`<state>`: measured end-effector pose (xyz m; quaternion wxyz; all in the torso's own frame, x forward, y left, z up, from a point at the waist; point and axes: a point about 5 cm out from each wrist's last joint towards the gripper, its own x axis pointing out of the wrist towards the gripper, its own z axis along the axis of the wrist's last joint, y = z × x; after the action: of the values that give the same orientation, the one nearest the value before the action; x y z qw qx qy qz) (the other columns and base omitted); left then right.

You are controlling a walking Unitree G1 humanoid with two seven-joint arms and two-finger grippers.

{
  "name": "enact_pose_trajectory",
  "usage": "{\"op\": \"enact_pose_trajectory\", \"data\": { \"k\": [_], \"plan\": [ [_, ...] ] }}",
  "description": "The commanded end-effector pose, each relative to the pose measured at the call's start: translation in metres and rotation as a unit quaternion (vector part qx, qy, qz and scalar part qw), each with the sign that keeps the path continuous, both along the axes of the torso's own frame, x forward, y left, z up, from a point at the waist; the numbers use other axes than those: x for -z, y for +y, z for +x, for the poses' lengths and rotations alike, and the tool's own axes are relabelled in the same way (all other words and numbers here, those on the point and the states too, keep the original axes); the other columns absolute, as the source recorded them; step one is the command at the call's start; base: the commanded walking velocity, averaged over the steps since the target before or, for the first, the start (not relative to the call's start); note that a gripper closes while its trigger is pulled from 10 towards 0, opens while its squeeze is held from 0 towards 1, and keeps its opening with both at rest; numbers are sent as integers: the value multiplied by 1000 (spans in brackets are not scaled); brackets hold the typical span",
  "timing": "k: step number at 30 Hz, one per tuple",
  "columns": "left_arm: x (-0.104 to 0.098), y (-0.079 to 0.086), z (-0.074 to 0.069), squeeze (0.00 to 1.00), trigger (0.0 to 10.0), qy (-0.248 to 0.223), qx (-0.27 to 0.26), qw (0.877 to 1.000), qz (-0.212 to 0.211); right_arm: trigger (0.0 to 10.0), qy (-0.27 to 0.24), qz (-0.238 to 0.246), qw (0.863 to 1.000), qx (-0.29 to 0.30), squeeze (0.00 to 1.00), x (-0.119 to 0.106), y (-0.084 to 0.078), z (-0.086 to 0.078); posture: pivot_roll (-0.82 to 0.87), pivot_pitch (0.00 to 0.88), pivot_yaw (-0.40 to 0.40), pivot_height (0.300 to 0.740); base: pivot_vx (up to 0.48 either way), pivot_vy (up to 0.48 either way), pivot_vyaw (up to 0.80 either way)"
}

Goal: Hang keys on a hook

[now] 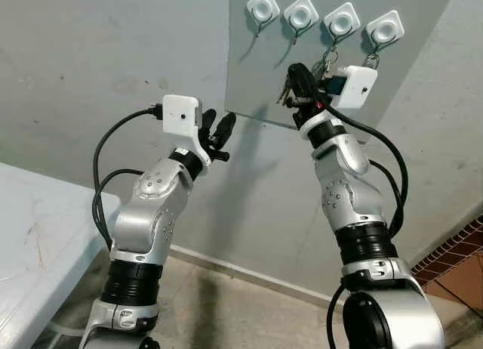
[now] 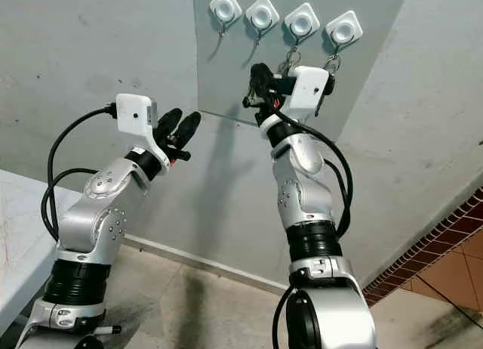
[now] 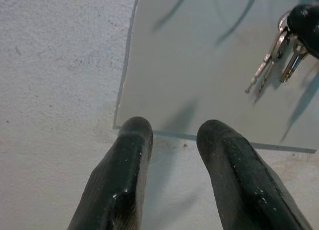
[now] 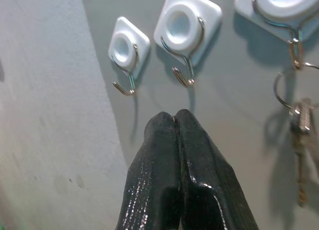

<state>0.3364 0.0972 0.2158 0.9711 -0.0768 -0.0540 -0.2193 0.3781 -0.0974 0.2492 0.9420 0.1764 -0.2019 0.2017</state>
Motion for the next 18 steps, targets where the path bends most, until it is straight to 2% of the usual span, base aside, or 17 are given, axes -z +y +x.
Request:
{"op": "enact_pose_trajectory", "data": {
  "k": [1,18],
  "plan": [
    [-1,-3,-2,0,10000,-1,12,1000,0,10000,-17,9,1000,-5,0,-9,1,1,173,41,-43,740,0,0,0],
    [-3,-5,-6,0,10000,1,17,1000,-3,10000,-40,46,998,-10,0,-33,4,10,178,60,-46,740,0,0,0]
  ]
}}
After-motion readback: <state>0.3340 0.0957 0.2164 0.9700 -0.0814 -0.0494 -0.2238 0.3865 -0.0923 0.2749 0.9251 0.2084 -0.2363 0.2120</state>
